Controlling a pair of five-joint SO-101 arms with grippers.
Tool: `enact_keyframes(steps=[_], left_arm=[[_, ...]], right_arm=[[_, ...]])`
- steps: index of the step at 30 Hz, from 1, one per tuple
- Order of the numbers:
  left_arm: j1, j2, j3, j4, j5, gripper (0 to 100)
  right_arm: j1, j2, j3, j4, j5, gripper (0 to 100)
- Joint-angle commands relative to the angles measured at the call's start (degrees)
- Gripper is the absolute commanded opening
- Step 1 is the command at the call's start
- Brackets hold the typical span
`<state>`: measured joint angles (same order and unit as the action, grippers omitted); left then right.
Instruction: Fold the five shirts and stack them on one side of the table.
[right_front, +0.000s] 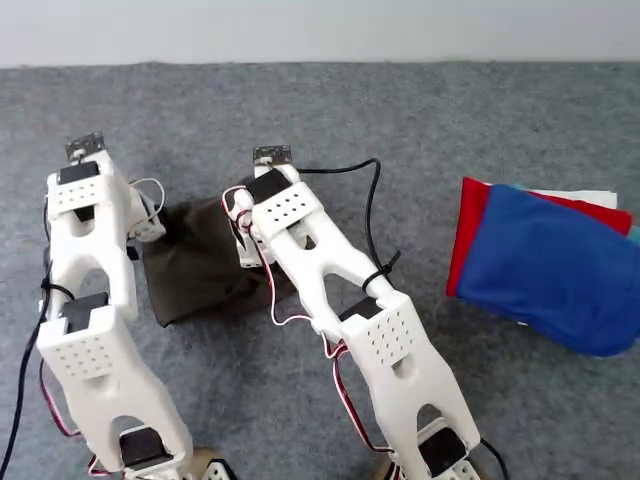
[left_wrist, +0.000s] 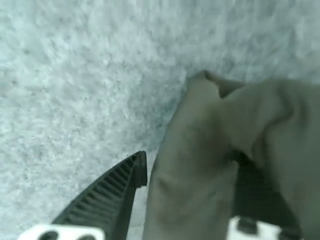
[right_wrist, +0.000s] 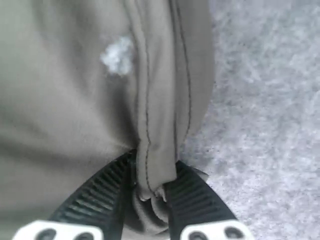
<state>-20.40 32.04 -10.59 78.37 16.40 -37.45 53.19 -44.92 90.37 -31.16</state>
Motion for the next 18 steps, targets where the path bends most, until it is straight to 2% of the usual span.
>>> enact_keyframes(steps=[1, 6, 10, 12, 14, 18], left_arm=[[0.4, 1.1, -2.5, -2.9, 1.6, 30], [0.7, 4.7, -7.0, -1.5, 2.3, 27], [1.4, 9.0, -12.2, 0.6, 2.4, 10], [1.8, 10.9, -16.2, 3.7, 2.3, 1], [2.0, 12.1, -20.7, 7.0, 2.3, 2], [3.2, 13.1, -31.1, 13.0, 2.3, 1]], right_arm=[[1.5, 0.7, -0.5, 0.0, 1.0, 1.3], [1.5, 0.7, -0.5, 0.7, 3.5, 1.0], [1.5, 0.3, -0.5, 1.0, 3.8, 1.0], [1.5, -0.3, -0.7, 1.2, 8.9, 0.9], [1.4, -2.4, -1.7, 1.2, 14.2, 0.9], [2.0, -8.6, -3.7, 2.0, 14.6, 0.9]])
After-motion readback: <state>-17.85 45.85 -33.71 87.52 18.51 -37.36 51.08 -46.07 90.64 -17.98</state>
